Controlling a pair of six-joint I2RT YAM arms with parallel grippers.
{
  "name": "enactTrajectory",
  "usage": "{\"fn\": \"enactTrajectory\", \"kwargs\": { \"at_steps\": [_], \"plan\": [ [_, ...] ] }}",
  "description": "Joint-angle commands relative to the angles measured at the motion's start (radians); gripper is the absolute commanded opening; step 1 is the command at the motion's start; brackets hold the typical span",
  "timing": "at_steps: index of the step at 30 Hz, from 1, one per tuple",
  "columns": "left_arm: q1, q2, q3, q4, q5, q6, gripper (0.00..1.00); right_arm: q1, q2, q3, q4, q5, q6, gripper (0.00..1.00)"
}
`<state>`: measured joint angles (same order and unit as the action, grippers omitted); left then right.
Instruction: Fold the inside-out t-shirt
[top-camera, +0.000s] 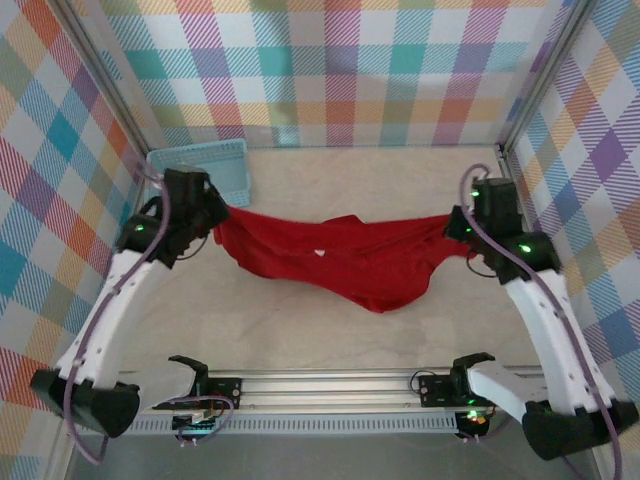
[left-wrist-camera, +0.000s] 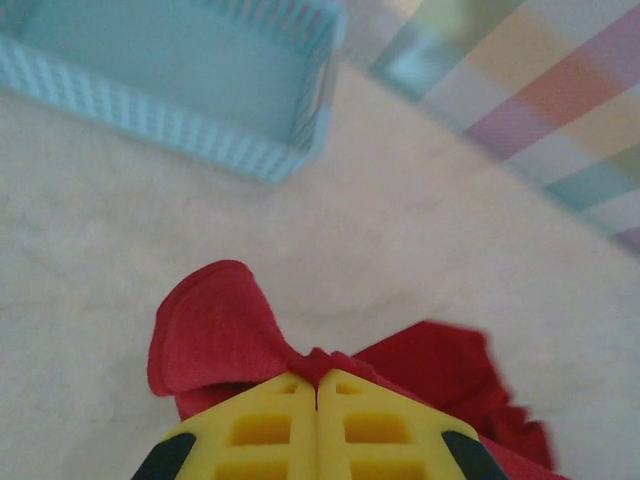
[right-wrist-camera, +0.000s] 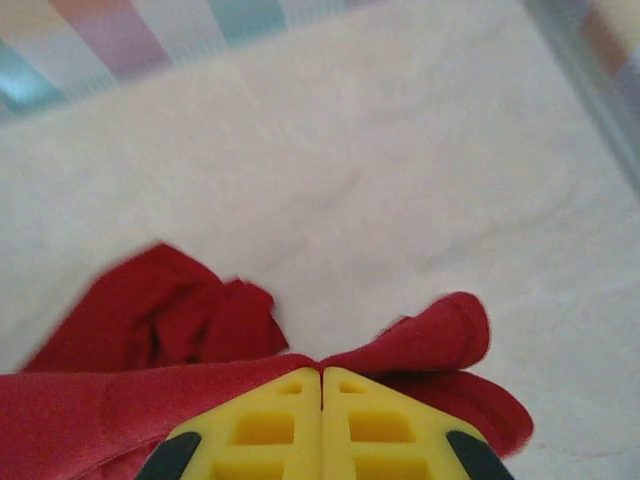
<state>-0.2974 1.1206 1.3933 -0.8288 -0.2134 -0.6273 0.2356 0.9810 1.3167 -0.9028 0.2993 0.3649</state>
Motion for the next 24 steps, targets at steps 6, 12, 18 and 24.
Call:
{"fn": "enactTrajectory", "kwargs": {
  "at_steps": [6,12,18,24],
  "plan": [
    [0.019,-0.203,0.281,-0.030,0.082,0.033,0.00,-0.004,-0.143,0.387,-0.143,0.002,-0.067,0.00],
    [0.018,-0.347,0.354,0.019,0.097,0.015,0.00,-0.004,-0.190,0.616,-0.169,-0.065,-0.087,0.00],
    [0.018,-0.319,0.489,0.014,0.149,0.026,0.00,-0.004,-0.133,0.809,-0.180,-0.098,-0.088,0.00],
    [0.018,-0.201,0.483,0.014,0.144,0.038,0.00,-0.002,-0.047,0.783,-0.129,0.038,-0.115,0.00]
  ]
}}
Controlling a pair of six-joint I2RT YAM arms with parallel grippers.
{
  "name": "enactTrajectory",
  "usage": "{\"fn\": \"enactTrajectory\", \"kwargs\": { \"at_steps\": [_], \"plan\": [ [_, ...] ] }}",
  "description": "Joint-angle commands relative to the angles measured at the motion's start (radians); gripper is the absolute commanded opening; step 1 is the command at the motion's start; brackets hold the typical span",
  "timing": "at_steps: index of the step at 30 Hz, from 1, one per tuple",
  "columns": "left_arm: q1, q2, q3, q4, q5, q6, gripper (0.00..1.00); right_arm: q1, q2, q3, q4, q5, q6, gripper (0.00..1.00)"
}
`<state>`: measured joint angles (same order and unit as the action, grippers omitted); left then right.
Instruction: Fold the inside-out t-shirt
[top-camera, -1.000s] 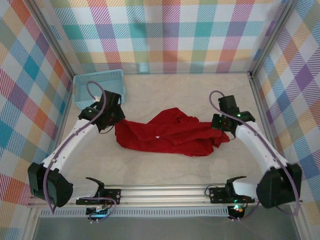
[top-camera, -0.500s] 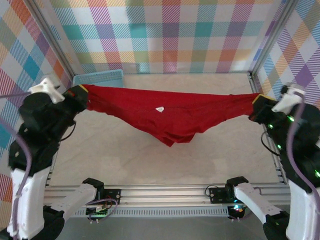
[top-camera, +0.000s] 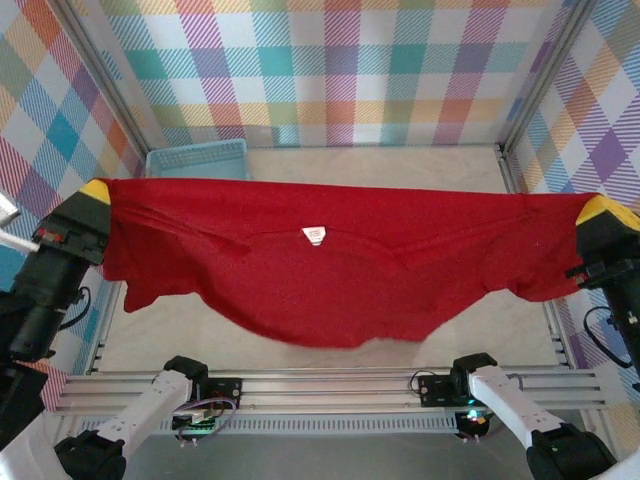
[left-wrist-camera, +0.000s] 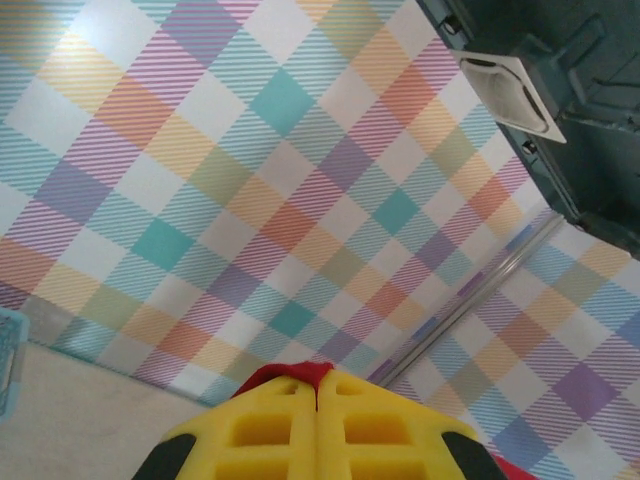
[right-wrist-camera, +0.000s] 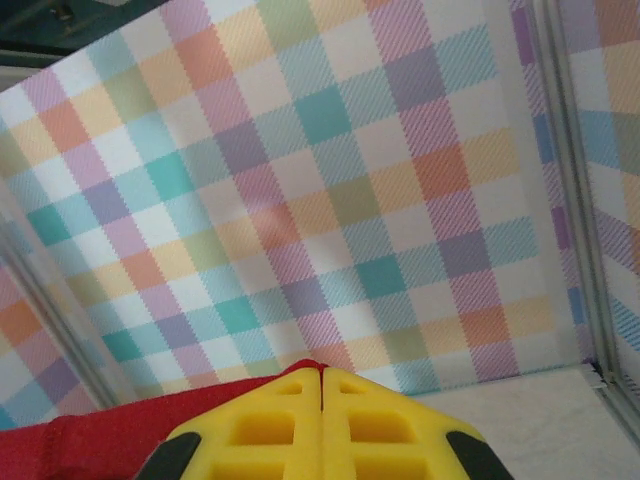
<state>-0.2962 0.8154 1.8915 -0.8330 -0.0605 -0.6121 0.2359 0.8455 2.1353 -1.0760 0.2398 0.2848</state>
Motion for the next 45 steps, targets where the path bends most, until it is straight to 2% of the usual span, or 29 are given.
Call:
{"fn": "enactTrajectory", "kwargs": {
  "at_steps": [1,9,14,18,21,22,24,25,26,28,30,33,35,40,45],
  "plan": [
    [0.017,0.137,-0.029,0.024,-0.016,0.029,0.00,-0.003,0.107,-0.063,0.060,0.103,-0.040,0.00],
    [0.017,0.478,-0.122,0.088,-0.106,0.054,0.00,-0.004,0.280,-0.409,0.318,0.178,-0.074,0.00],
    [0.018,0.816,-0.090,0.123,-0.160,0.032,0.00,-0.026,0.485,-0.530,0.450,0.180,-0.049,0.00],
    [0.022,1.160,0.121,0.045,-0.229,-0.007,0.00,-0.067,0.747,-0.487,0.496,0.154,0.013,0.00],
    [0.035,1.448,0.432,-0.065,-0.235,-0.020,0.01,-0.121,1.010,-0.283,0.420,0.158,0.075,0.00],
    [0.040,1.545,0.579,-0.114,-0.228,-0.017,0.19,-0.141,1.105,-0.173,0.367,0.148,0.095,0.00],
    [0.046,1.693,0.840,-0.197,-0.224,-0.009,0.46,-0.163,1.261,0.029,0.272,0.123,0.096,0.20],
    [0.052,1.757,0.962,-0.223,-0.217,-0.004,0.54,-0.167,1.332,0.147,0.213,0.118,0.093,0.26],
    [0.057,1.777,1.009,-0.214,-0.209,-0.001,0.62,-0.168,1.393,0.266,0.157,0.107,0.081,0.36],
    [0.069,1.741,0.960,-0.168,-0.170,0.006,0.74,-0.165,1.465,0.431,0.062,0.093,0.073,0.52],
    [0.068,1.667,0.851,-0.118,-0.144,0.031,0.82,-0.160,1.459,0.445,0.035,0.081,0.068,0.60],
    [0.062,1.546,0.672,-0.057,-0.080,0.057,0.84,-0.152,1.338,0.244,0.111,0.040,0.060,0.63],
    [0.049,1.476,0.581,-0.047,-0.046,0.086,0.85,-0.140,1.196,0.011,0.216,0.003,0.062,0.64],
    [-0.018,1.288,0.352,-0.007,-0.026,0.147,0.86,-0.105,0.934,-0.360,0.319,-0.079,0.082,0.65],
    [-0.092,1.065,0.008,0.070,-0.036,0.137,0.86,-0.029,0.739,-0.656,0.365,-0.118,0.064,0.65]
  ]
}}
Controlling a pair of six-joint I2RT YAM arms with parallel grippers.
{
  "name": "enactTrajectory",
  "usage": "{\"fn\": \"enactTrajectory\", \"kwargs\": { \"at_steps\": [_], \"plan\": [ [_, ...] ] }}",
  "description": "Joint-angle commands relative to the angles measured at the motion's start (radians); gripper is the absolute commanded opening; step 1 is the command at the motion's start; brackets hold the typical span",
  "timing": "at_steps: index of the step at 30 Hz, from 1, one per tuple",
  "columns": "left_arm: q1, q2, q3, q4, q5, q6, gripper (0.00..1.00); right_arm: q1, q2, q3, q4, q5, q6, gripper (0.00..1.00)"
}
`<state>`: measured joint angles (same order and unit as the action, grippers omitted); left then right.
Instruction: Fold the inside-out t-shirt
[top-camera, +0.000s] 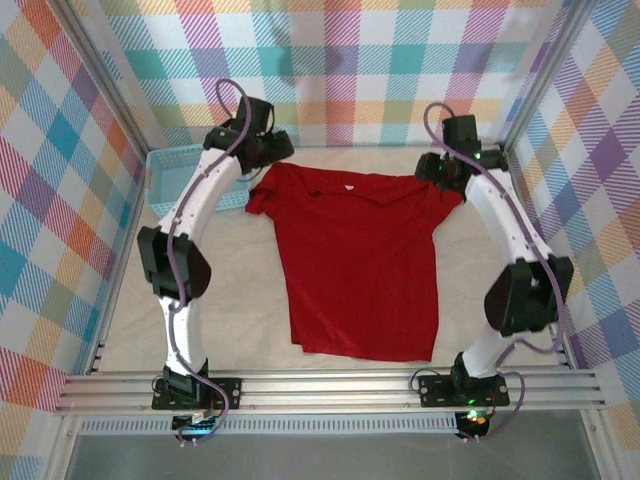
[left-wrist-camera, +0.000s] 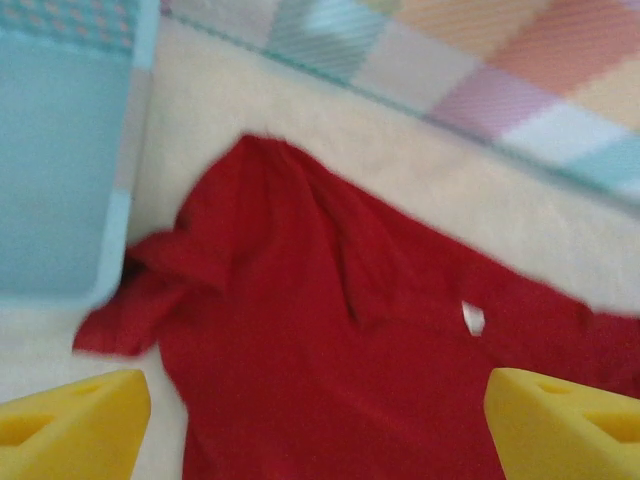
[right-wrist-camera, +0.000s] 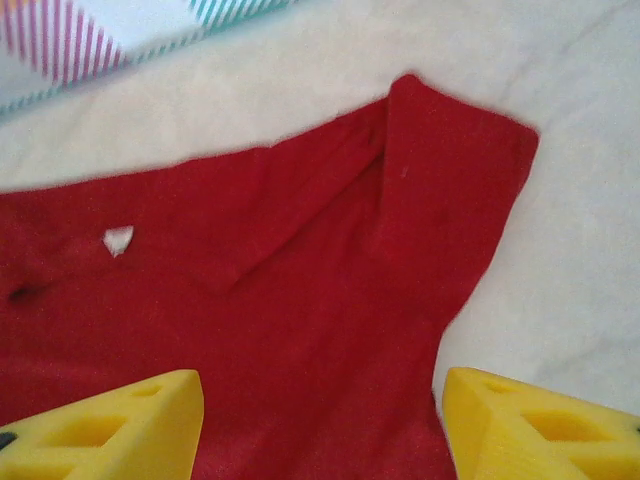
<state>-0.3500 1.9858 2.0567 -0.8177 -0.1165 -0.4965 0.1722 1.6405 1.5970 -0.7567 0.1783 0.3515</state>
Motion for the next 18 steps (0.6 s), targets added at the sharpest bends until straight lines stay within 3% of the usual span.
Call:
{"fn": "enactTrajectory", "kwargs": {
  "at_steps": [1,5,9,13,18],
  "plan": [
    [-0.055,-0.154,-0.242,0.083,0.024,0.013,0.86,0.048,-0.095,-0.172,0.047,-0.063,0.001,0.65],
    [-0.131,-0.308,-0.519,0.164,0.006,0.000,0.86,0.102,-0.211,-0.369,0.093,-0.089,-0.007,0.64],
    [-0.204,-0.428,-0.773,0.267,0.016,-0.019,0.84,0.130,-0.227,-0.451,0.106,-0.141,0.004,0.62],
    [-0.288,-0.519,-0.971,0.301,-0.042,-0.021,0.84,0.229,-0.261,-0.561,0.146,-0.137,0.019,0.62],
    [-0.305,-0.579,-1.166,0.421,0.038,-0.086,0.78,0.241,-0.223,-0.617,0.218,-0.123,0.017,0.60]
  ]
}}
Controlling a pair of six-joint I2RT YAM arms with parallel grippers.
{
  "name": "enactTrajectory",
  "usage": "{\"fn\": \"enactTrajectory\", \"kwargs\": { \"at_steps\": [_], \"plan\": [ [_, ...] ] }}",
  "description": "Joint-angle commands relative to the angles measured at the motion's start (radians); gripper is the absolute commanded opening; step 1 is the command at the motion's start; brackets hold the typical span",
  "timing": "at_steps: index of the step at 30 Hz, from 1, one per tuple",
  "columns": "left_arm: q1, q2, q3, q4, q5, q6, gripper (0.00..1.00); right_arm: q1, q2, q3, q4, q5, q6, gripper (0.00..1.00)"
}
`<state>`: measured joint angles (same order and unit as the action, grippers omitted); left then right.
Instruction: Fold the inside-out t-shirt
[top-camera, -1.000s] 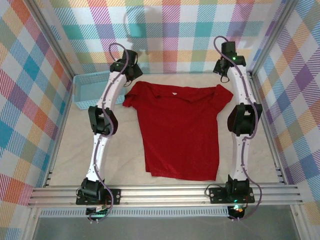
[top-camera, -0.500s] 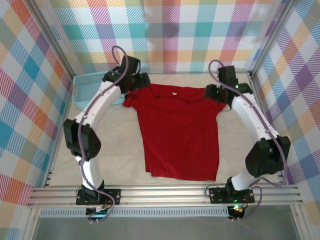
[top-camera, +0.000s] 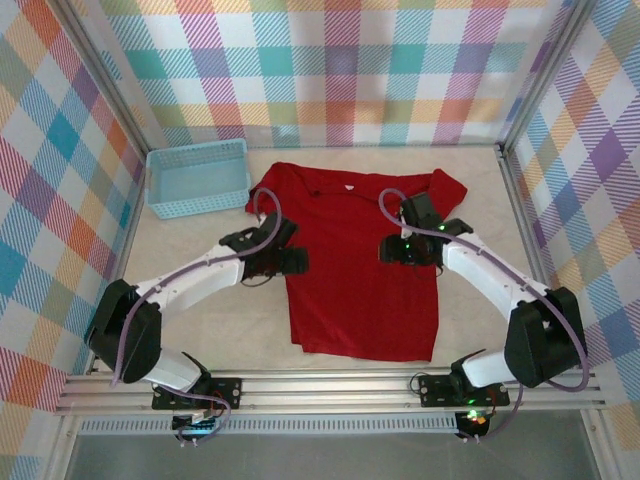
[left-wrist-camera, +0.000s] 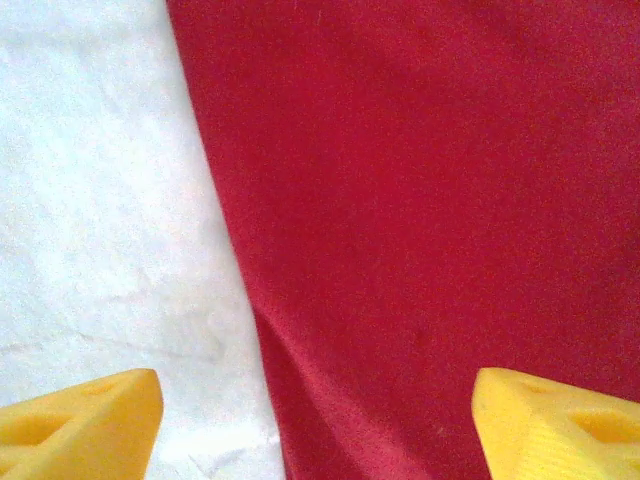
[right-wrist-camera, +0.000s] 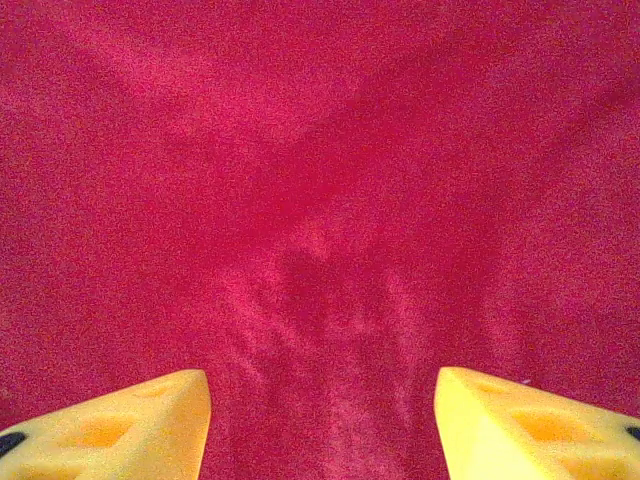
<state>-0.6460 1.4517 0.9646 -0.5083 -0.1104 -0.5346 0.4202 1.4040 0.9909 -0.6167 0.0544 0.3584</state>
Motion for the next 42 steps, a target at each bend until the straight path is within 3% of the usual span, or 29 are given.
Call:
{"fn": "enactTrajectory", "kwargs": {
  "at_steps": [1,6,13,22,32,42],
  "plan": [
    [-0.015,-0.052,-0.099,0.140,0.045,-0.058,0.77,-0.006,0.039,0.004,0.105,0.000,0.000,0.58],
    [-0.062,-0.079,-0.170,0.270,0.070,-0.120,0.67,-0.004,0.283,0.222,0.146,-0.040,-0.045,0.50],
    [-0.204,-0.047,-0.207,0.361,0.026,-0.166,0.65,-0.005,0.665,0.686,0.065,-0.100,-0.098,0.46],
    [-0.229,0.094,-0.247,0.426,0.093,-0.209,0.59,-0.006,1.030,1.154,-0.039,-0.191,-0.107,0.38],
    [-0.260,0.153,-0.342,0.392,0.097,-0.269,0.58,-0.023,1.281,1.504,-0.172,-0.133,-0.099,0.35],
    [-0.325,0.118,-0.431,0.339,0.064,-0.308,0.59,-0.111,1.366,1.647,-0.067,-0.118,-0.056,0.35]
  ]
}}
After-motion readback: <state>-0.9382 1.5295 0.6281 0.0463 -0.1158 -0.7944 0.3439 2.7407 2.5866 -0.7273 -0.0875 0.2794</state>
